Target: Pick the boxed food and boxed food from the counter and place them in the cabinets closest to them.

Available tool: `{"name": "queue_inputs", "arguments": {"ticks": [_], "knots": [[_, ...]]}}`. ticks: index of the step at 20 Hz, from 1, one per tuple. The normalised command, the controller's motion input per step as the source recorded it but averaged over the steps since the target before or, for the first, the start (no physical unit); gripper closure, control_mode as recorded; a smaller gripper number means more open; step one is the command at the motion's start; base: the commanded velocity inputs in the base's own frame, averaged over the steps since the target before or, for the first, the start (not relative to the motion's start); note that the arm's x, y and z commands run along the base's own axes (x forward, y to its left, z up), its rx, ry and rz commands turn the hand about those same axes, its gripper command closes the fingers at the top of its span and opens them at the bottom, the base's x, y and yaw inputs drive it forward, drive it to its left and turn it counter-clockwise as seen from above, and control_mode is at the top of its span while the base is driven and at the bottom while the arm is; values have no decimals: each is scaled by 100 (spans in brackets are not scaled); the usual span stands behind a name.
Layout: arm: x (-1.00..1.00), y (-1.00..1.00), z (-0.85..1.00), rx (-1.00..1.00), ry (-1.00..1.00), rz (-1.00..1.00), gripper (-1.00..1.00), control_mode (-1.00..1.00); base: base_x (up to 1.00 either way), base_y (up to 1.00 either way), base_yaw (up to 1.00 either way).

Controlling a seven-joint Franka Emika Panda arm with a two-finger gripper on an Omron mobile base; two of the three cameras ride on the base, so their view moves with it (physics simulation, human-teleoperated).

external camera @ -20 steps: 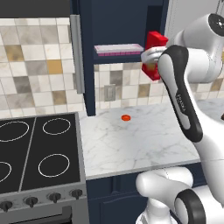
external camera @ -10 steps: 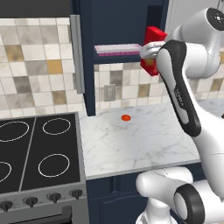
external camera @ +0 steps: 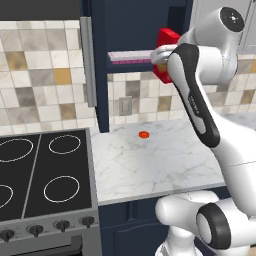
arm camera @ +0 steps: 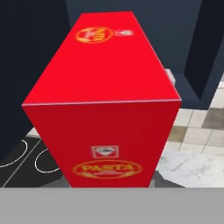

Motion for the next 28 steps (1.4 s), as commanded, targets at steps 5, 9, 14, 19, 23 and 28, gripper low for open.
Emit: {"name": "queue_inputs", "arguments": {"ticks": [5,9,14,19,23,28], "knots": [[24,16,0,0,0,0,100,-100,0,0,0],[25,7,0,0,0,0,100,-100,0,0,0],[31,1,2,0,0,0,100,-100,0,0,0],[32,0,1,0,0,0,100,-100,0,0,0],[33,0,1,0,0,0,100,-100,0,0,0],[32,0,0,0,0,0,100,-100,0,0,0]]}}
